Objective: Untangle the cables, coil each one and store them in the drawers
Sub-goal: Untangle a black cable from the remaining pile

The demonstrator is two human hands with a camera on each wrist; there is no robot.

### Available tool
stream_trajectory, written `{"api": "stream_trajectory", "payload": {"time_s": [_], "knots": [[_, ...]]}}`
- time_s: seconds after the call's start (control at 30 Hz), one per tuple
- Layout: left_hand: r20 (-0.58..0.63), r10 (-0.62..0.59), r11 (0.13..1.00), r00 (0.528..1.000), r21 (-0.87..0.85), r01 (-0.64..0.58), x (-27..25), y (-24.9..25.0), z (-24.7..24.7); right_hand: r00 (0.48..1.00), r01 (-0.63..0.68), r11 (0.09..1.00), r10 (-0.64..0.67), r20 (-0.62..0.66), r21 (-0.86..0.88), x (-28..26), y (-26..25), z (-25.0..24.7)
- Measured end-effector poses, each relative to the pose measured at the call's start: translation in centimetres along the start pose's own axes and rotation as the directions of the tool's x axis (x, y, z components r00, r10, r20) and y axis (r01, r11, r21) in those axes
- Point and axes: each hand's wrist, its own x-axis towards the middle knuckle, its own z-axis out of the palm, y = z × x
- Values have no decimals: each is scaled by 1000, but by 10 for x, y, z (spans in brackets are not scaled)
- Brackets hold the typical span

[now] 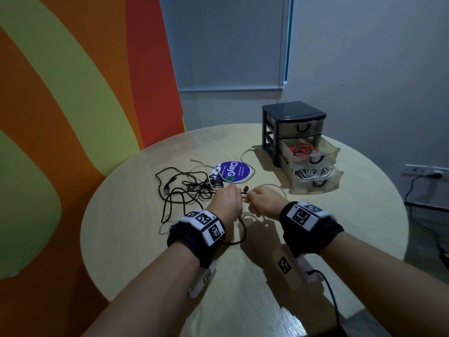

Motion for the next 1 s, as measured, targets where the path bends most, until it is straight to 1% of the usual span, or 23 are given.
{"api": "stream_trajectory", "payload": {"time_s": [0.07, 0.13, 0.2, 0.27, 0.37, 0.43, 0.53, 0.6, 0.67, 0.73, 0.77, 0.83, 0.87, 0.93, 1.0], "knots": [[-23, 10, 994, 1000, -107, -12, -1, 0, -2, 1000, 10, 1000, -10, -17, 18, 3, 2, 7], [-78, 16, 971, 997, -236, -34, -3, -2, -2, 998, 20, 996, -16, -56, 86, 6, 3, 12], [-94, 44, 936, 995, -343, -74, -4, -4, -2, 992, 34, 988, -14, -125, 154, 9, 4, 15], [-86, 107, 902, 991, -410, -133, -6, -3, -2, 984, 43, 980, -8, -177, 195, 11, 5, 15], [-72, 172, 874, 982, -449, -186, -7, -2, -3, 972, 13, 986, 26, -232, 168, 15, 7, 12], [-52, 181, 865, 982, -467, -185, -8, -2, -3, 965, -13, 990, 51, -258, 144, 16, 6, 9], [-16, 175, 858, 984, -488, -161, -10, 0, -4, 946, -74, 985, 118, -302, 154, 17, 6, 5], [22, 160, 850, 987, -512, -127, -10, 0, -2, 947, -51, 980, 109, -302, 194, 18, 8, 4], [55, 132, 840, 990, -536, -83, -10, 1, -1, 954, 1, 963, 79, -288, 269, 17, 9, 1], [97, 99, 829, 990, -559, -28, -9, 1, -1, 961, 76, 932, 27, -276, 355, 13, 7, -3], [140, 82, 825, 987, -564, 12, -9, 0, -1, 963, 117, 903, -1, -271, 412, 11, 6, -5], [228, 43, 815, 973, -571, 98, -9, 0, -2, 967, 156, 830, -18, -253, 535, 7, 4, -12], [241, 23, 821, 970, -558, 119, -9, 0, -1, 970, 160, 786, -12, -243, 598, 5, 3, -15], [194, 4, 876, 981, -473, 90, -8, 0, -1, 977, 157, 688, 0, -215, 709, 4, 5, -22], [130, 3, 901, 991, -430, 54, -8, -1, -1, 984, 135, 608, 10, -177, 782, 2, 6, -30]]}}
